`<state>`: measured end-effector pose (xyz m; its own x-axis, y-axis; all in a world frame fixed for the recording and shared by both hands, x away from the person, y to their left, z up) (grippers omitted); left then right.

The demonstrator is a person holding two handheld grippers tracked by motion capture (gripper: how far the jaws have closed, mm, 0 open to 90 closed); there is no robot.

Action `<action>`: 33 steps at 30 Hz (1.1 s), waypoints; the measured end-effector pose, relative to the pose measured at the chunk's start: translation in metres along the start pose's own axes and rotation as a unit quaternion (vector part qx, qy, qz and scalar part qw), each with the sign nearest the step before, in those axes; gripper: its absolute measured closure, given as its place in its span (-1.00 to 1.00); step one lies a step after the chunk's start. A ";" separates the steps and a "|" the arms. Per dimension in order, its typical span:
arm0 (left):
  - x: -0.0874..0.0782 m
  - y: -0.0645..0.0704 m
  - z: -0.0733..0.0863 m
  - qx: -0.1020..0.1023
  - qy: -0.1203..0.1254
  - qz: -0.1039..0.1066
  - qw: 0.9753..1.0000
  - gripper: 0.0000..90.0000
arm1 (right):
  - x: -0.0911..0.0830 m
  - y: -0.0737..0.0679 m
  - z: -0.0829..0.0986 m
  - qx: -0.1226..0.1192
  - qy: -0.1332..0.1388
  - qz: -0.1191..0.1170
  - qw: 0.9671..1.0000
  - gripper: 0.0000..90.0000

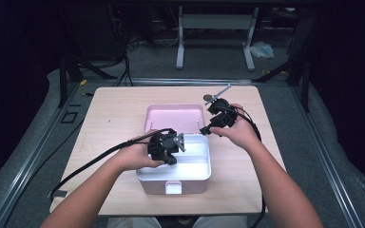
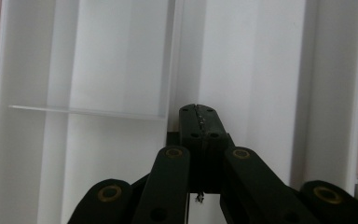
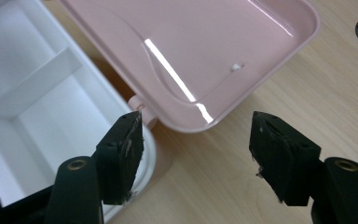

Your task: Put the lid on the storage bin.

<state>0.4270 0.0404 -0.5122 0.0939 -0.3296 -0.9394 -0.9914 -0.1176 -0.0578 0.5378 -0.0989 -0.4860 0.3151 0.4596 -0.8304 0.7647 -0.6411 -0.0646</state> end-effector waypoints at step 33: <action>0.000 0.003 0.001 -0.010 0.013 -0.028 0.999 1.00 | 0.077 0.078 -0.043 0.207 0.079 0.084 0.971 0.06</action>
<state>0.4237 0.0410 -0.5131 0.1521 -0.3463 -0.9257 -0.9826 -0.1544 -0.1037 0.6457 -0.0866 -0.5309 0.5241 0.3945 -0.7548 0.4131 -0.8928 -0.1798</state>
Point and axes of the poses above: each handheld gripper's, and its own axes: x roughly forward along the jaws, z roughly out of its underside, y roughly to its right, the point moved 9 cm from there along x, roughly forward along the jaws, and after that the axes turned 1 degree about y, right-handed, at the moved point
